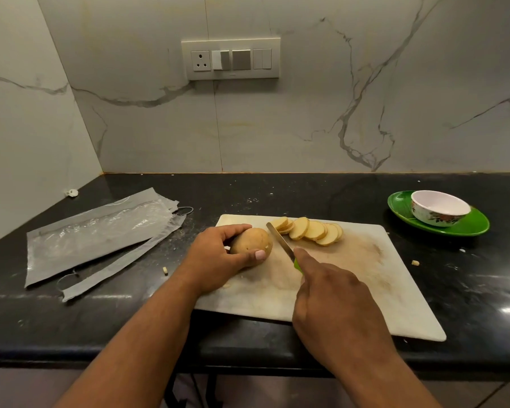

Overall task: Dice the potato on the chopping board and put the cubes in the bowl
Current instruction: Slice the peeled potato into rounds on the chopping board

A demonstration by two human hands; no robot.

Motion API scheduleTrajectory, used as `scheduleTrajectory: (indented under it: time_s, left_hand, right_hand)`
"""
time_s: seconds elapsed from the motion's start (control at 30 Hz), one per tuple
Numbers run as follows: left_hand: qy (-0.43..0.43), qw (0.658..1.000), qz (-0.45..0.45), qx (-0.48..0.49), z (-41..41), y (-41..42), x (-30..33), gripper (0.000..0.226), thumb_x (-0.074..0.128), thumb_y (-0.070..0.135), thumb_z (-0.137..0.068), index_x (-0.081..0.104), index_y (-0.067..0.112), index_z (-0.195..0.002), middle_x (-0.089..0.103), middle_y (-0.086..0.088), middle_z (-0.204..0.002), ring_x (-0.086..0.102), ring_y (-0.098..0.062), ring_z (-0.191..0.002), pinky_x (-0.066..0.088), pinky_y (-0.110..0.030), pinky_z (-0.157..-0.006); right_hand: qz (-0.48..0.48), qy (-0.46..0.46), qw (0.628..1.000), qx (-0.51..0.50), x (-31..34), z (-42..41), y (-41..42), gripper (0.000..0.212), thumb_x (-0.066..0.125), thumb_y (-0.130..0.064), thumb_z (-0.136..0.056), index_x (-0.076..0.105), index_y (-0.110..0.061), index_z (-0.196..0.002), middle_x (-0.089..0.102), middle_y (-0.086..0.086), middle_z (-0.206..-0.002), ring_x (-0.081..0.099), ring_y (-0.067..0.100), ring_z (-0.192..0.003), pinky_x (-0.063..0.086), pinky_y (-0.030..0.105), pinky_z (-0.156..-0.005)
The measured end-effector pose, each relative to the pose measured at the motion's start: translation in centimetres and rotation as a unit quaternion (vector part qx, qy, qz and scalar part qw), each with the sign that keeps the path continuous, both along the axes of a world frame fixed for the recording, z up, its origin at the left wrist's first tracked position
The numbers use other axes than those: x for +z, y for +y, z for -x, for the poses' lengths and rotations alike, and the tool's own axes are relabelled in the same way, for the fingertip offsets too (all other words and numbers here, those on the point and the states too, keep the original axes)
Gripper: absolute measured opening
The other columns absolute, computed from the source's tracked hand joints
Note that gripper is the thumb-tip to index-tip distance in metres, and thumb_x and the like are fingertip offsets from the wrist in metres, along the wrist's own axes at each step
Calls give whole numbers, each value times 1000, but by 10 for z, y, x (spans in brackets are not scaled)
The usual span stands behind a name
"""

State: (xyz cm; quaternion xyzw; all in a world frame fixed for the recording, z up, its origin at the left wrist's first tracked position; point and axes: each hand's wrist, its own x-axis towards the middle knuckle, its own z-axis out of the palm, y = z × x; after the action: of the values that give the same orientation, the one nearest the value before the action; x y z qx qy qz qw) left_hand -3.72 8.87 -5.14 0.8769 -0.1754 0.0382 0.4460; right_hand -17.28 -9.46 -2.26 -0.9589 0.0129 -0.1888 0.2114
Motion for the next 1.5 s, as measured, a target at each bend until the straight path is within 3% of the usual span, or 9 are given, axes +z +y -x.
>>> scheduleTrajectory:
  time_s: [0.2, 0.33, 0.5, 0.73, 1.13, 1.23, 1.37, 1.43, 1.5]
  left_hand:
    - [13, 1000, 13, -14, -5, 1, -3, 73, 89, 56, -69, 67, 33, -136, 70, 15, -125, 66, -6, -109, 56, -29, -96]
    - [8, 1000, 13, -14, -5, 1, -4, 89, 80, 73, -55, 67, 36, -135, 69, 17, -125, 66, -6, -111, 56, -30, -98]
    - [8, 1000, 13, -23, -5, 1, -4, 89, 79, 74, -55, 66, 39, -135, 68, 17, -128, 65, -9, -112, 57, -38, -99]
    - [-10, 1000, -3, -25, -6, 0, -3, 66, 89, 47, -76, 65, 38, -136, 66, 15, -130, 62, -7, -113, 55, -32, -97]
    - [-34, 999, -8, -12, -3, -6, -5, 66, 89, 43, -77, 66, 32, -137, 68, 12, -129, 64, -7, -115, 52, -34, -105]
    - [-35, 999, -14, -25, -1, -6, -4, 69, 88, 50, -74, 66, 34, -137, 67, 12, -131, 63, -7, -117, 52, -32, -105]
    - [-48, 998, -19, -33, 0, -5, -5, 64, 89, 37, -80, 65, 31, -139, 66, 11, -133, 61, -6, -120, 48, -25, -105]
    - [-47, 998, -19, -21, 1, -5, -4, 63, 87, 38, -81, 65, 29, -139, 66, 10, -134, 59, -6, -122, 41, -16, -101]
    - [-45, 999, -18, -12, 0, -4, -5, 65, 85, 45, -79, 65, 29, -139, 66, 9, -134, 59, -7, -121, 40, -17, -99]
  right_hand:
    - [30, 33, 999, -1, 3, -2, 13, 65, 44, -27, -99, 17, -34, -158, 57, -6, -127, 55, 12, -106, 44, 23, -83]
    - [40, 50, 998, 5, 8, -1, 14, 68, 46, -26, -99, 14, -33, -158, 54, -3, -131, 54, 14, -110, 43, 24, -85]
    - [67, 63, 996, 6, 12, 0, 17, 71, 48, -25, -98, 11, -30, -158, 52, -1, -134, 54, 14, -110, 44, 24, -86]
    - [93, 71, 993, 12, 16, -3, 22, 65, 46, -25, -102, 14, -27, -158, 52, 2, -132, 56, 15, -107, 44, 24, -80]
    - [102, 96, 990, 14, 0, 3, 22, 68, 48, -26, -100, 9, -29, -157, 53, 2, -124, 53, 15, -96, 46, 28, -79]
    - [92, 87, 992, 5, -1, -2, 23, 62, 45, -23, -101, 16, -27, -155, 54, 3, -124, 56, 18, -99, 45, 27, -77]
    - [66, 82, 994, -13, 1, -25, 31, 36, 41, -19, -100, 43, -21, -136, 60, 6, -116, 60, 20, -93, 43, 28, -69]
    - [62, 104, 993, -9, 4, -27, 33, 29, 43, -19, -100, 48, -22, -128, 61, 5, -116, 58, 19, -90, 43, 28, -69]
    - [66, 110, 992, -3, 4, -21, 30, 32, 46, -20, -99, 47, -23, -130, 61, 4, -118, 60, 19, -96, 45, 29, -73]
